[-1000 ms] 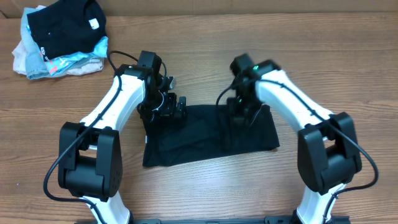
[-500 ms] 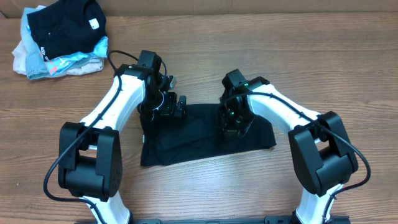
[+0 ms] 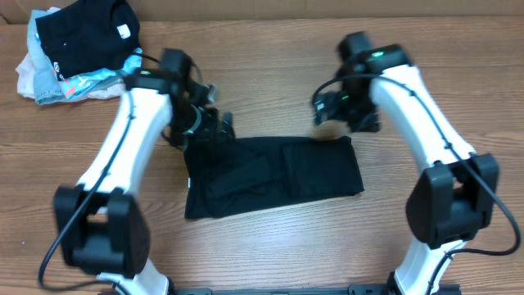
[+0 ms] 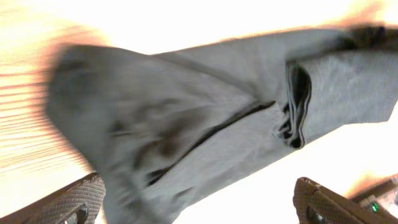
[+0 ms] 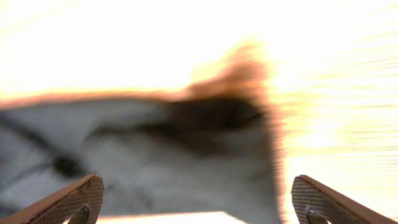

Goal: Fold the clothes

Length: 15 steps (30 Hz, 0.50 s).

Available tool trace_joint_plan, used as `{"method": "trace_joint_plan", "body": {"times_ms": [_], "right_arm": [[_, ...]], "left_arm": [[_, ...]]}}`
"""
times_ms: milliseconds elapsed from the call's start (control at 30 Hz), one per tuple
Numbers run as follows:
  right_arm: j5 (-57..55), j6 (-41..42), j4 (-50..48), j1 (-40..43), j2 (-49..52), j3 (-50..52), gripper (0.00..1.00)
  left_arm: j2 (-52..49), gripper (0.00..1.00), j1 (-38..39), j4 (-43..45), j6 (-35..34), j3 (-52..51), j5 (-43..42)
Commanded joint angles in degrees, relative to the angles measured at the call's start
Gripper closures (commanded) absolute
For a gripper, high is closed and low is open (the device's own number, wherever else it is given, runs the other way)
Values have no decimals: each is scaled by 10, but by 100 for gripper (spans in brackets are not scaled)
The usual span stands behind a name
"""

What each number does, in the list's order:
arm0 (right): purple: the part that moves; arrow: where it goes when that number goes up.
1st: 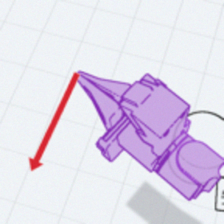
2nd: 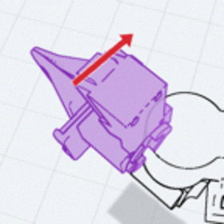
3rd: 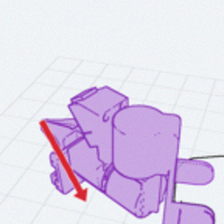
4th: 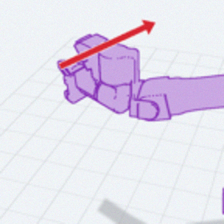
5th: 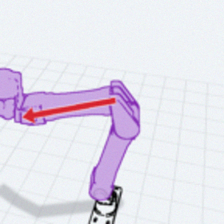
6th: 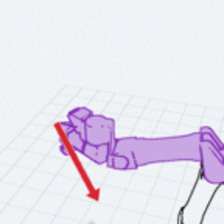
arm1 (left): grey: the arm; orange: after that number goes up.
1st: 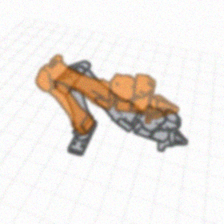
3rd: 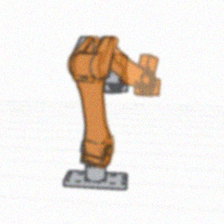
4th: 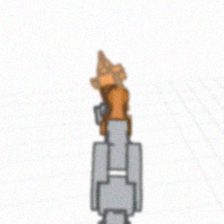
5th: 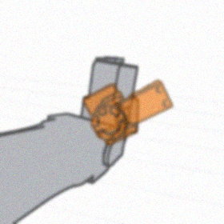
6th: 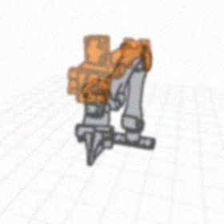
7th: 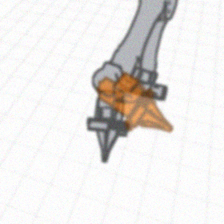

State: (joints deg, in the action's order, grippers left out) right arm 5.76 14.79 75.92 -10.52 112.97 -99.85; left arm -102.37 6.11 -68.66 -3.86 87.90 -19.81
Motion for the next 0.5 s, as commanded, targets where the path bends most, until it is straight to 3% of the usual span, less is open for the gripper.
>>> {"method": "trace_joint_plan", "body": {"times_ms": [0, 100, 200, 467], "right_arm": [[-53, 0, -13, 66, -13, -15, 0], [-51, 3, -23, 124, -13, -15, 0], [-26, 3, -25, 169, -13, -15, 0], [10, 3, -26, 234, -13, -15, 0]], "left_arm": [[39, 0, -47, -21, 10, 17, 79], [33, 2, -94, -47, 4, 5, 82], [23, 0, -135, -48, 10, -37, 29], [19, 0, -194, 52, 82, -196, -131]]}}
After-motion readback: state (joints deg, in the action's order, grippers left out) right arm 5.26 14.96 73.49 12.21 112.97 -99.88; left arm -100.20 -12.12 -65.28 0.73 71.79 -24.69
